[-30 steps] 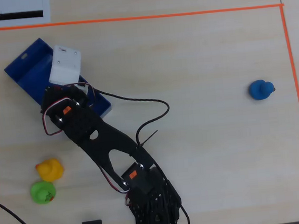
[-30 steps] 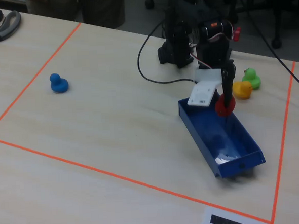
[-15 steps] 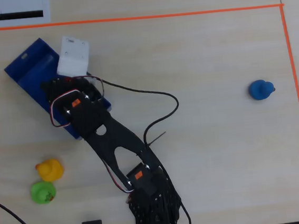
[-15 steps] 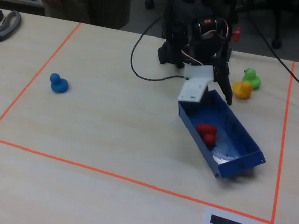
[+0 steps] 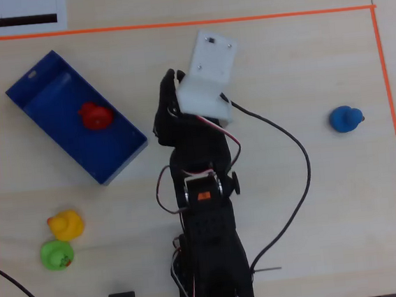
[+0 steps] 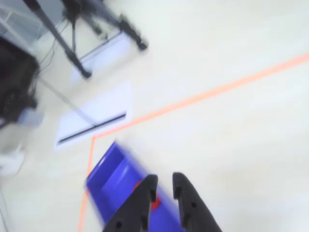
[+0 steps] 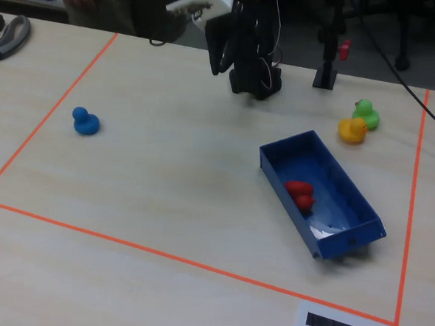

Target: Grasp red duck and put it into box.

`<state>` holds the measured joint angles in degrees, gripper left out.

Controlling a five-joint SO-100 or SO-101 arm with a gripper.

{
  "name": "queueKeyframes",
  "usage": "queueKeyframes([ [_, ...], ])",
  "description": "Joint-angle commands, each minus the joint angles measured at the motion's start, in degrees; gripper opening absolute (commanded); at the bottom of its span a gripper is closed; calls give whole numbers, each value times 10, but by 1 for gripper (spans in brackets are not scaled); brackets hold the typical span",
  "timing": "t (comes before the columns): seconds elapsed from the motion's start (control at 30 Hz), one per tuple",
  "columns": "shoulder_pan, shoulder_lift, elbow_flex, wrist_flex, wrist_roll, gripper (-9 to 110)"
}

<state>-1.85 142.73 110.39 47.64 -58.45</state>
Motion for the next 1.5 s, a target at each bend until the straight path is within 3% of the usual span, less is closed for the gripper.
queueKeyframes([
  [0.0,11,198,103,-62,-49,0],
  [0.3,41,462,395,-30,-80,0],
  [0.53,67,469,517,-11,-62,0],
  [0.73,69,469,678,40,-127,0],
  [1.07,47,469,679,276,-163,0],
  [1.47,52,470,679,273,-142,2],
])
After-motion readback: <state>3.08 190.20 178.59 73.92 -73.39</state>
